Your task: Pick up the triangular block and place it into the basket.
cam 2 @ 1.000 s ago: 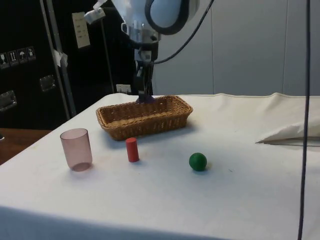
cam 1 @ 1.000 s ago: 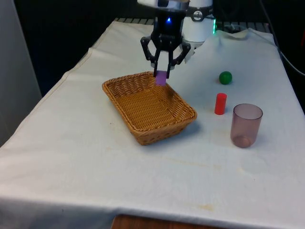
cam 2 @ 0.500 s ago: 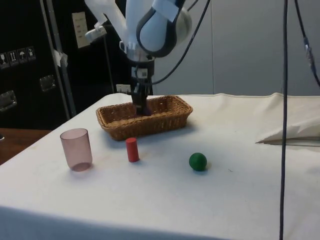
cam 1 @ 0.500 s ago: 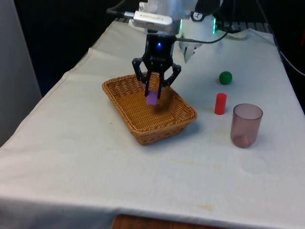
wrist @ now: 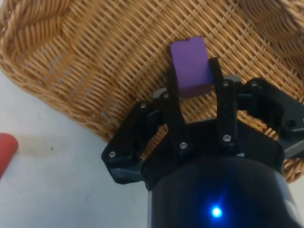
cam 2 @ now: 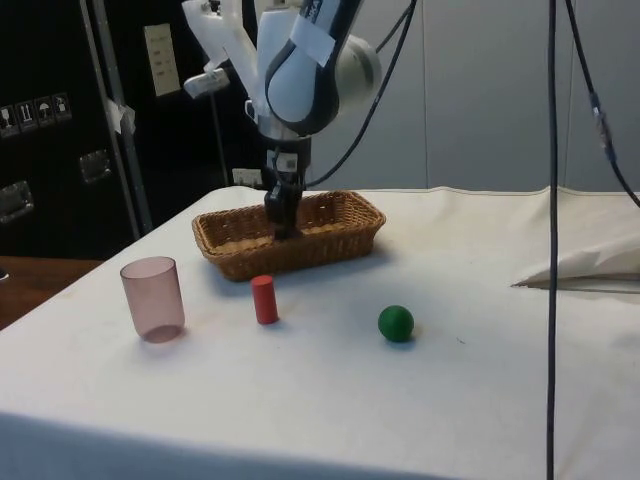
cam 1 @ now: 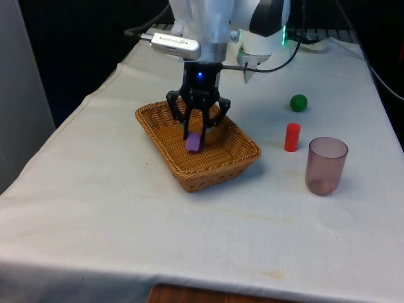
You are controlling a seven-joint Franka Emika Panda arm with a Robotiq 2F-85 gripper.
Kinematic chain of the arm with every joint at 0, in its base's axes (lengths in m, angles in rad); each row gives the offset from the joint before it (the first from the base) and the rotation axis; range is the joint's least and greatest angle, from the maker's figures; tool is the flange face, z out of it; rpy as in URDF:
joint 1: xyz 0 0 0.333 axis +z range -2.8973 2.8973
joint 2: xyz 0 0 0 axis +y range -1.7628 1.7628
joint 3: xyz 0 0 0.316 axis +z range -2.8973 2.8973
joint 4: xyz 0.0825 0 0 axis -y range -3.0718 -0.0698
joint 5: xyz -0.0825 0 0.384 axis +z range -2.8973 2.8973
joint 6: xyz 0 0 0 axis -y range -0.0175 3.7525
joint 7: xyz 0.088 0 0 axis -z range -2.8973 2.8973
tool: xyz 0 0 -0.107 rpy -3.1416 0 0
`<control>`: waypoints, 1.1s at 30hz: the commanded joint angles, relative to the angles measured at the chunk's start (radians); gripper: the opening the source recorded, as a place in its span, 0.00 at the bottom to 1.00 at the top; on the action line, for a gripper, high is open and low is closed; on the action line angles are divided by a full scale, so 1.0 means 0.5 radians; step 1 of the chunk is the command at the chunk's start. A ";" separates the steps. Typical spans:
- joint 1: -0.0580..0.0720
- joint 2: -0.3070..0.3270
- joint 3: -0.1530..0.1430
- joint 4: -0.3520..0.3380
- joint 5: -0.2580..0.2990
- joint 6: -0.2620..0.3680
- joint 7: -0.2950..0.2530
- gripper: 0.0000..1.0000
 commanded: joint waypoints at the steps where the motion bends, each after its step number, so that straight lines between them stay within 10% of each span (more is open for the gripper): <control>1: -0.044 0.004 0.056 0.010 0.058 0.022 -0.052 0.41; 6: -0.044 0.024 0.054 0.024 0.106 0.022 -0.088 0.66; 7: -0.002 0.032 0.000 0.022 0.068 0.002 -0.048 0.70; 8: -0.042 0.028 0.052 0.028 0.124 0.022 -0.100 0.75; 14: -0.040 0.032 0.052 0.030 0.144 0.022 -0.118 1.00; 16: -0.002 0.036 0.000 0.026 0.112 0.002 -0.082 1.00; 17: -0.036 0.032 0.046 0.030 0.146 0.020 -0.118 1.00; 33: 0.000 -0.082 -0.008 -0.002 0.112 -0.010 -0.086 1.00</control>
